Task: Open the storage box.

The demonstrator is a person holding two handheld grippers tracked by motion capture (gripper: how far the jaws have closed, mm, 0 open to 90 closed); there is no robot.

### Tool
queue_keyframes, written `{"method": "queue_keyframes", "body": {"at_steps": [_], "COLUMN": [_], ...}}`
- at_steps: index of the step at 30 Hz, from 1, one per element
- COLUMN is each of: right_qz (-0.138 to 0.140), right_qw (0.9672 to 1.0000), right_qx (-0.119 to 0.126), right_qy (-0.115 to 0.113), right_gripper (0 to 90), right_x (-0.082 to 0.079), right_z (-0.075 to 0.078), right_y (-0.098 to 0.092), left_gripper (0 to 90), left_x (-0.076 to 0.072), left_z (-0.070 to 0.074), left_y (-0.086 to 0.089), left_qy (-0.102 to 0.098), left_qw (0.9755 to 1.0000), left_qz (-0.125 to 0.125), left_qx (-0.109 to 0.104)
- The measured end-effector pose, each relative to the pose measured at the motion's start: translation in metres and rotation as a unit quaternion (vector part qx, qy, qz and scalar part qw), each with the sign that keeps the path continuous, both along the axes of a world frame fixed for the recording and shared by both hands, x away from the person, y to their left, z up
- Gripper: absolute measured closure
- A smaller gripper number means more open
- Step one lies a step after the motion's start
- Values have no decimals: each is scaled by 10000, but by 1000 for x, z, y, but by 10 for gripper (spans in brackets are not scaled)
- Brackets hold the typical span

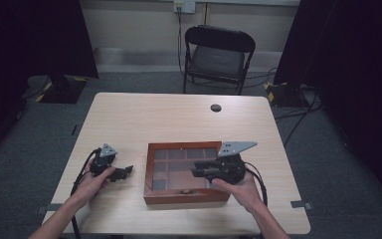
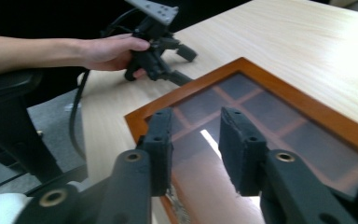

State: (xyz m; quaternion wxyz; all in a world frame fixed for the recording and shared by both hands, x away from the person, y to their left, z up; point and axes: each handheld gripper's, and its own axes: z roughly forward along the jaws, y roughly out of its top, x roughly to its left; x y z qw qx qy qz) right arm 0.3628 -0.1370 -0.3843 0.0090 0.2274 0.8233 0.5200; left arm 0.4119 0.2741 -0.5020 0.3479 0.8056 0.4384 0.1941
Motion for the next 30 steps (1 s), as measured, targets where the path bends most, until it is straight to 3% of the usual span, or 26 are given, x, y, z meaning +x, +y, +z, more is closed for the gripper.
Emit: {"method": "queue_keyframes", "body": {"at_steps": [8, 14, 21, 30], "right_qz": [398, 559, 548, 568], "right_qw": [9979, 9958, 9947, 9949], "right_qx": [-439, -657, -794, -781], "right_qy": [264, 309, 352, 302], "right_gripper": [778, 816, 817, 804], "right_x": [-4, -10, -10, -10], "right_z": [-28, -41, -49, -51], "right_y": [17, 28, 29, 27], "left_gripper": [96, 85, 84, 73], "left_x": [0, 1, 1, 2], "left_z": [0, 0, 0, 0], "left_y": [0, 0, 1, 0], "left_qy": [-8, 35, 32, 30], "left_qw": [10000, 10000, 9999, 9999], "left_qz": [-23, -88, -115, -126], "left_qx": [-2, -25, -6, 9]}}
